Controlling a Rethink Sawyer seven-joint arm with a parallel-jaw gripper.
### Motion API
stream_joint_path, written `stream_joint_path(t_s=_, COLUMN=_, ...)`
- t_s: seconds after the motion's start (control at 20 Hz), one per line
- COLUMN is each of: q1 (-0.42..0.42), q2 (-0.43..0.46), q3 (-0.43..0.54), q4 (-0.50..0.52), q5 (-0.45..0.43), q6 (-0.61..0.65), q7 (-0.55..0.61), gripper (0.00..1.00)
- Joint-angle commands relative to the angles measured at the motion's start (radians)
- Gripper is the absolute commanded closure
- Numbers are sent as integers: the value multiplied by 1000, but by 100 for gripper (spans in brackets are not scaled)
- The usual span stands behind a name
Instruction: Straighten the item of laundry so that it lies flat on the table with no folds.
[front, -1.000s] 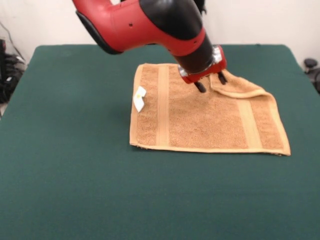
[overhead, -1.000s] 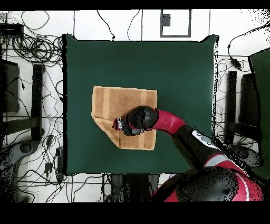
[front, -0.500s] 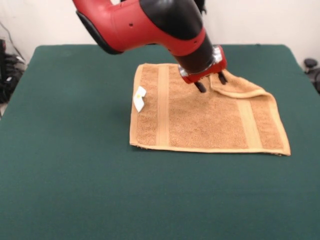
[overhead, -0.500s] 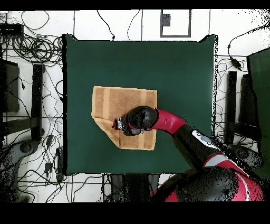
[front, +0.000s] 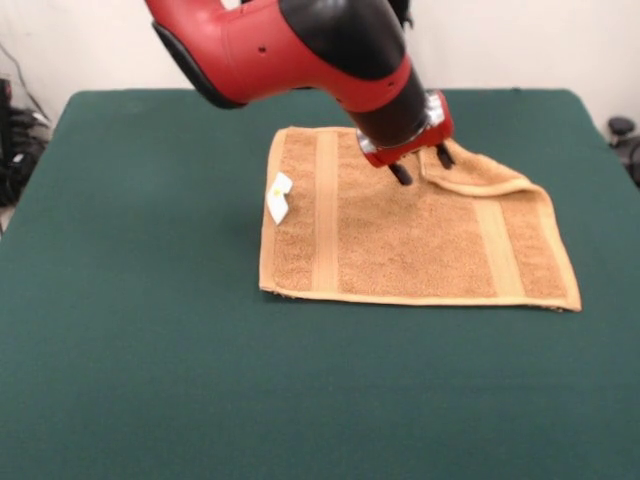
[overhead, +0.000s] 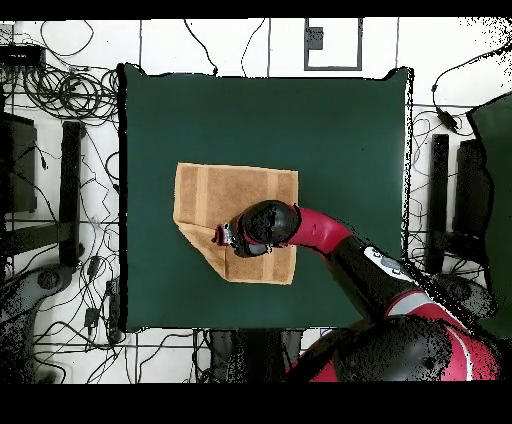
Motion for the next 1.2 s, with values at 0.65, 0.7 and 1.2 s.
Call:
stream_joint_path(t_s=0.65, q1=75, q2=-12, q3=45, q4=27, q5=9, q6=-166, q7=131, gripper=0)
stream_joint_path(t_s=0.7, q1=74, q2=-11, q3=45, q4=28, q5=10, q6=-168, q7=130, gripper=0)
stream_joint_path(t_s=1.2, q1=83, q2=-13, q3=35, q4=26, q5=33, q6=-149, q7=140, gripper=0)
